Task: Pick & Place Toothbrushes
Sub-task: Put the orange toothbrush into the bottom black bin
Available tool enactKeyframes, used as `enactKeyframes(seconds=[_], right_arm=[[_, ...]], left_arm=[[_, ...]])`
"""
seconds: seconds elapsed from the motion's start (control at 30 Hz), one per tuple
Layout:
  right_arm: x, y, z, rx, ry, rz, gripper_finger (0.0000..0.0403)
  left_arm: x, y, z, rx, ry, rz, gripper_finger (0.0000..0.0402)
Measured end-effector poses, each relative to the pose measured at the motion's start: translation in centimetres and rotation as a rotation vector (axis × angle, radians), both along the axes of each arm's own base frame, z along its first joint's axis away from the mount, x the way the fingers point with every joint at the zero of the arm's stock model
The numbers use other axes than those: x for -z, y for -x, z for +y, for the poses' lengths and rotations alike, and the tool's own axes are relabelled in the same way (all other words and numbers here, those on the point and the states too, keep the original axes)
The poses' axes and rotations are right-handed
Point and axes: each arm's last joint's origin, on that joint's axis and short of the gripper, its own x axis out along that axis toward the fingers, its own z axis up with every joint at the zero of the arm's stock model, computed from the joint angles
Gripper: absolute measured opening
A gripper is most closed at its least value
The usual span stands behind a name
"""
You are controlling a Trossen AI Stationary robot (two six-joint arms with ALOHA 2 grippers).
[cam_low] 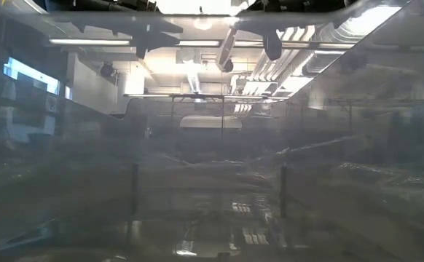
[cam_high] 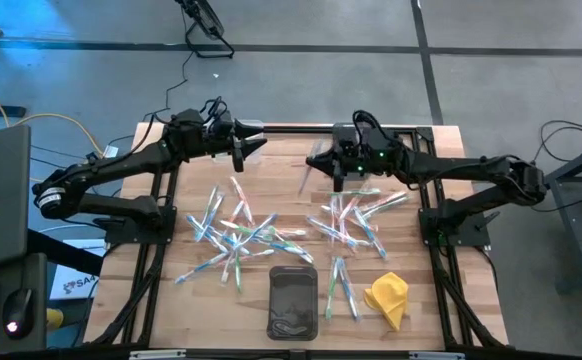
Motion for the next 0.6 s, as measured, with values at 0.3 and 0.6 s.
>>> enactKeyframes(seconds=[0.3, 0.6], right_arm=[[0.3, -0.7, 3.7, 0.084, -0.060, 0.024, 0.0012], [0.9, -0.6, 8.8, 0.143, -0.155, 0.065, 0.0012]], left_arm=[[0.1, 0.0, 0.0, -0.001, 0.007, 0.006, 0.0181], [0.8, 0.0, 0.0, -0.001, 0.045, 0.071, 0.0181]])
